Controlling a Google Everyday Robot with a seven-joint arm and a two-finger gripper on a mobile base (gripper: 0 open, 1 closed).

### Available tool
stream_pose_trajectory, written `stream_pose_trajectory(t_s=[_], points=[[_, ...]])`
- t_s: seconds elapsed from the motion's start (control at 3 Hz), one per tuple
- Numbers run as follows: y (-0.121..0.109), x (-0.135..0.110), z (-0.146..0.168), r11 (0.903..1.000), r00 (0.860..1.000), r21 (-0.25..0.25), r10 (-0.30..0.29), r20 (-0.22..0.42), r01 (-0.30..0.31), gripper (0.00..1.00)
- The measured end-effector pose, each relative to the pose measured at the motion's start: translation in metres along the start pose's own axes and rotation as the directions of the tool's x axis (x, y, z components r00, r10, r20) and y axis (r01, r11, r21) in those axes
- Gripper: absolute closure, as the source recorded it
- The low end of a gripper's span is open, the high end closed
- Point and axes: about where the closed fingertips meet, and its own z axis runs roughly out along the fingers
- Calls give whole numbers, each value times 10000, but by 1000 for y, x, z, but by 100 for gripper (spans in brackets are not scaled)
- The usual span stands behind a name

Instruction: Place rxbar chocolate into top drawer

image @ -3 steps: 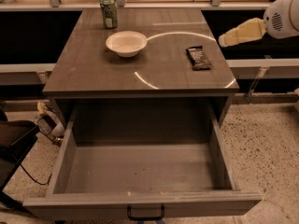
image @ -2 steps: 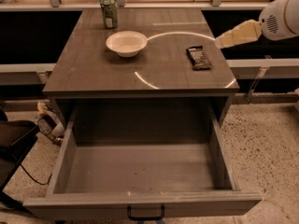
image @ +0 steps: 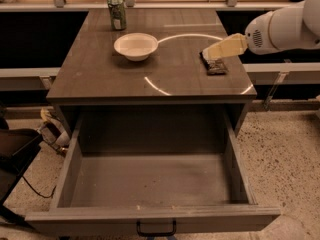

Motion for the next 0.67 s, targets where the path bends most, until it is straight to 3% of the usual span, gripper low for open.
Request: stream_pose_trajectory(t_s=[0.67], points=[[16,20,59,9999,9988,-14,-146,457,146,0]])
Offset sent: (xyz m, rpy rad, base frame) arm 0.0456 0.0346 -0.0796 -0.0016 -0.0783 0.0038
